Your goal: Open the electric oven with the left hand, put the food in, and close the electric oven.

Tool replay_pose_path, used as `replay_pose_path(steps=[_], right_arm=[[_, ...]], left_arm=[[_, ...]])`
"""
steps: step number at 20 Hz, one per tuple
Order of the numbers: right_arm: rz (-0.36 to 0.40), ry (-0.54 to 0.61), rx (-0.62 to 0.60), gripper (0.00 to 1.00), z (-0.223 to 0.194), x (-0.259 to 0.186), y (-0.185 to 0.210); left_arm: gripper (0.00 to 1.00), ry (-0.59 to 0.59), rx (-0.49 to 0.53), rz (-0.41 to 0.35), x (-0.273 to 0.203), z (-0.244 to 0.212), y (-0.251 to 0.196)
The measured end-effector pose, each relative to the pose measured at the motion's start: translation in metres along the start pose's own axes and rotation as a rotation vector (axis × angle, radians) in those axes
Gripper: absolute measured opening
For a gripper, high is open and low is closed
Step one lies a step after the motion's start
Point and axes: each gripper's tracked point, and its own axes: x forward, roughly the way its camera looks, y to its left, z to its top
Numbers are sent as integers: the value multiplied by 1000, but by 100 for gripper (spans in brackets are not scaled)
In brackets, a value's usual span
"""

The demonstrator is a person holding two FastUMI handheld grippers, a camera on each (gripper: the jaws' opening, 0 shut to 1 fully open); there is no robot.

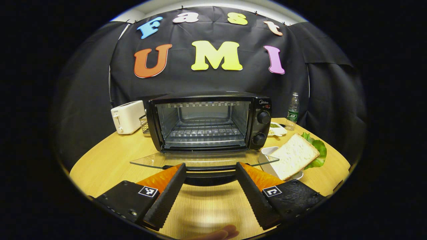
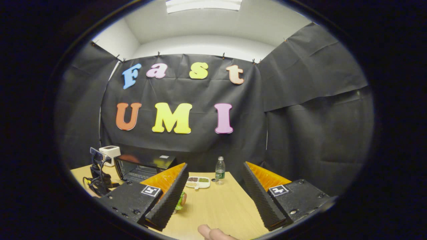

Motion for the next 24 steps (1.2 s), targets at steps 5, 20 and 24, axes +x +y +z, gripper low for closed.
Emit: replay_pose_path(steps=[5, 20, 24], right_arm=[[30, 17, 8, 100, -5, 2, 12], [160, 248, 19, 100, -49, 88, 31], [225, 381, 11, 100, -80, 130, 42]], left_arm=[[98, 99, 22, 20, 6, -42, 3], [96, -117, -17, 29, -65, 63, 28], [95, -271, 53, 53, -110, 132, 28]])
